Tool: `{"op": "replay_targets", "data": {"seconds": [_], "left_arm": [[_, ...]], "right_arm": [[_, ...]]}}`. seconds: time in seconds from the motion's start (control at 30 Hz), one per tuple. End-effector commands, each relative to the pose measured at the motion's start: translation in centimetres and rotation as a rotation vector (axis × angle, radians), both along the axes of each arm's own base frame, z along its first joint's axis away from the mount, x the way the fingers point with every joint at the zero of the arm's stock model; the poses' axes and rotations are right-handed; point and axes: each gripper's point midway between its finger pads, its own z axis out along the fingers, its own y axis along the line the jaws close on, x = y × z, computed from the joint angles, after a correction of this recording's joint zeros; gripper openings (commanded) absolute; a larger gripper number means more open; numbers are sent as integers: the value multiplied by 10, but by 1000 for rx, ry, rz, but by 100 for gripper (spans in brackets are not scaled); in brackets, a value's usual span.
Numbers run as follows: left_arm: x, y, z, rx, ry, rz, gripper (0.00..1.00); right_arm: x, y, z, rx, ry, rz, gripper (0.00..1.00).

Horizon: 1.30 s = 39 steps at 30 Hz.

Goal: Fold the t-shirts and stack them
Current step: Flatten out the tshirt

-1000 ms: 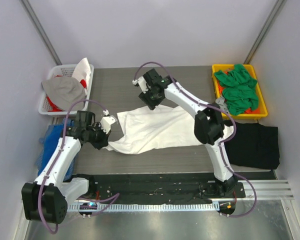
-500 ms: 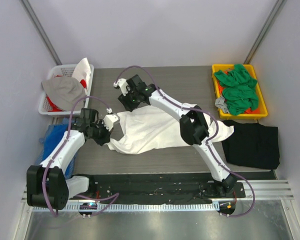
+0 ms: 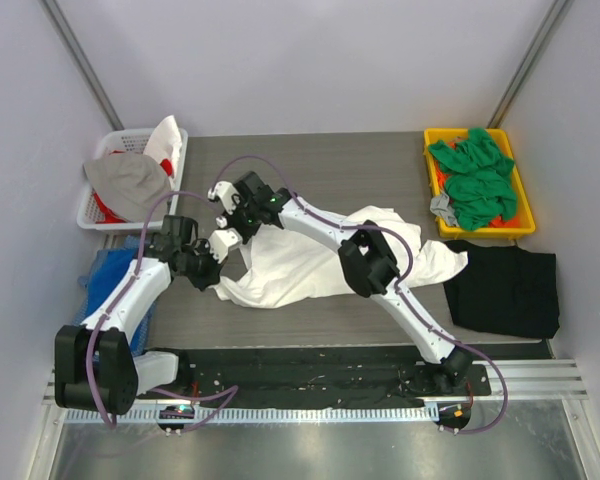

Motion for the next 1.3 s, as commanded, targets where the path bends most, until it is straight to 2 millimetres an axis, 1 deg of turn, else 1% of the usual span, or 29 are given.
{"op": "replay_targets", "data": {"seconds": [0.0,0.13,0.17,0.27,0.33,0.47,0.5,0.53,0.6,0.67,0.7,0.73,0.77,0.83,0.87,0.9,0.93,0.97,1.0,1.03,1.07,1.1,1.13,1.17,1.2,1.23,1.27], "left_arm": [[10,-1,15,3,-55,-25,0],[7,0,13,10,-51,-28,0],[6,0,13,8,-47,-27,0],[4,1,12,12,-43,-27,0],[2,1,10,14,-40,-30,0],[-4,1,5,14,-27,-32,0],[-5,1,4,15,-25,-33,0],[-5,2,3,20,-26,-34,0],[-7,2,2,19,-22,-34,0],[-7,2,2,20,-21,-36,0],[-7,3,2,20,-21,-34,0],[-6,3,2,21,-22,-34,0],[-5,2,3,20,-26,-34,0],[-2,0,5,9,-36,-31,0],[0,-1,6,-2,-36,-18,0],[2,-2,7,-11,-40,-8,0],[9,-4,10,-22,-61,2,0],[13,-5,11,-27,-63,13,0],[18,-6,13,-42,-61,51,0],[31,-5,21,-45,-92,76,0],[38,-6,26,-54,-103,98,0],[44,-6,27,-69,-89,141,0],[59,-8,41,-87,-130,162,0],[68,-8,49,-101,-148,187,0],[77,-6,54,-109,-159,219,0],[92,-7,73,-141,-195,257,0],[119,3,99,-143,-253,359,0]], "right_arm": [[5,24,33,99,-59,27,55],[4,24,26,89,-59,31,54],[4,24,25,86,-58,30,50],[4,21,19,70,-59,23,43],[4,20,18,63,-63,22,43],[0,16,7,45,-44,22,41],[1,15,8,46,-45,20,41],[-1,15,3,41,-40,22,40],[-1,14,2,40,-36,18,36],[-1,13,-1,34,-34,13,26],[-1,13,-3,29,-31,12,20],[0,12,-1,29,-37,6,4],[1,10,0,22,-44,-2,1],[1,4,-2,2,-49,-8,1],[2,2,8,6,-65,-12,1],[5,-2,11,-8,-85,-28,1],[6,-7,11,-24,-96,-36,1],[11,-12,17,-36,-117,-57,1],[20,-19,33,-52,-174,-91,1],[25,-26,40,-73,-196,-112,1],[30,-32,49,-86,-223,-133,1],[43,-49,69,-123,-283,-200,1],[50,-57,82,-139,-320,-222,1],[57,-66,96,-151,-349,-248,1],[66,-84,117,-163,-381,-294,1],[75,-100,133,-189,-425,-346,1],[93,-141,172,-211,-485,-455,1]]}}
